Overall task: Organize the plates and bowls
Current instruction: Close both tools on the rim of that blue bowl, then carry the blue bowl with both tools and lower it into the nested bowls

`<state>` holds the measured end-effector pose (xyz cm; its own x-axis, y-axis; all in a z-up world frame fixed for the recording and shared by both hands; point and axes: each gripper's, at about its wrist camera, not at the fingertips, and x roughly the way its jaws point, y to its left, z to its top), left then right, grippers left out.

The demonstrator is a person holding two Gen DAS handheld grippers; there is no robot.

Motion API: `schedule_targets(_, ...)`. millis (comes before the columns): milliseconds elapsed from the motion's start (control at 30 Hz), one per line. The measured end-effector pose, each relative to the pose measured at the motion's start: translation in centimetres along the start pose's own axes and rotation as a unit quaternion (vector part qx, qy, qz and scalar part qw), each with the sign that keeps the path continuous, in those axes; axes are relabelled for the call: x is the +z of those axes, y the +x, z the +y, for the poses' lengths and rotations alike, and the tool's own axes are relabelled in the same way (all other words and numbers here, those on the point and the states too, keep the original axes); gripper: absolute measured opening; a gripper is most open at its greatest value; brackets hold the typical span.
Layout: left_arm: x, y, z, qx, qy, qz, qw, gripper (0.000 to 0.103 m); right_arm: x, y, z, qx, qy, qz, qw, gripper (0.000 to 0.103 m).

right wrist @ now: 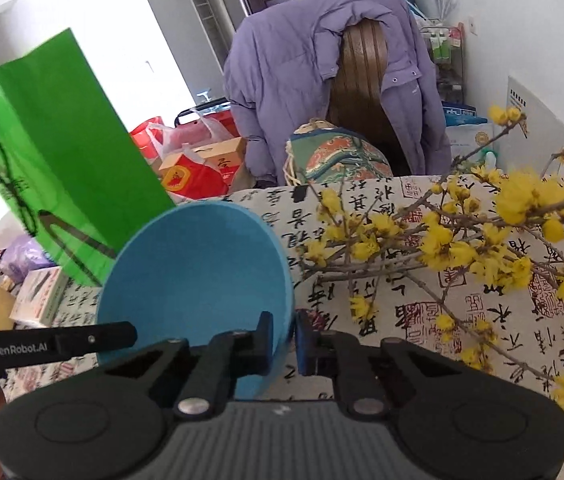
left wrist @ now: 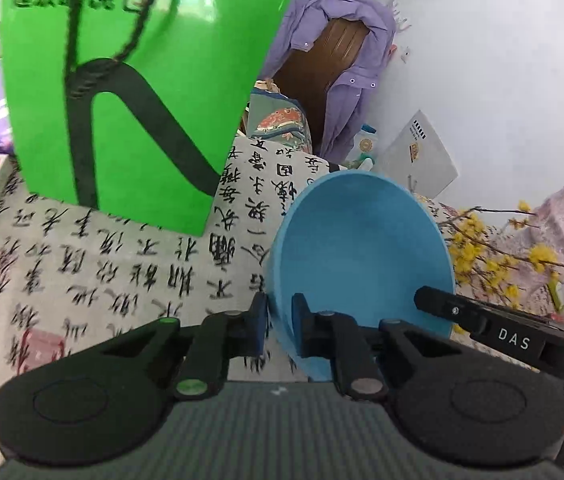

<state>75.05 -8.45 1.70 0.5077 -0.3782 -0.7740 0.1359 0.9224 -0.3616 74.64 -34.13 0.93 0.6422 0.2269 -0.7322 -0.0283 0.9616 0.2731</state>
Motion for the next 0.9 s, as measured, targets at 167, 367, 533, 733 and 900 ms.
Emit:
schedule_targets(167,-1.7,-4.6,-1.2,0.023,0.013,0.0,0.9997,0.013,-1.1,-3.6,2.2,-0.007,-0.022,-0.006,1.0,0.009)
schedule_targets(367,-4.2,-11.7,-3.3,0.01,0.02,-0.018,0.9996,0.014,-2.7,-10.9,4.0,0.0,-0.034,-0.015,0.999,0.009)
schedule_targets(533,-8.2,-17.0,-4.8,-0.013,0.014,-0.029,0.9994,0.014,-5.5,-17.2,5.0,0.001,-0.036,-0.027,0.999,0.009)
schedule_targets(733,-14.3,-22.1,-7.5,-0.028,0.011,-0.038,0.9988,0.014,-10.2,-25.0,5.0,-0.003,-0.048,-0.044,0.998,0.009)
schedule_targets(900,-20.7,-25.5,-10.7,-0.03,0.036,-0.041,0.998,0.015,-14.9,-30.8,3.8,-0.004,-0.047,-0.056,0.997,0.009)
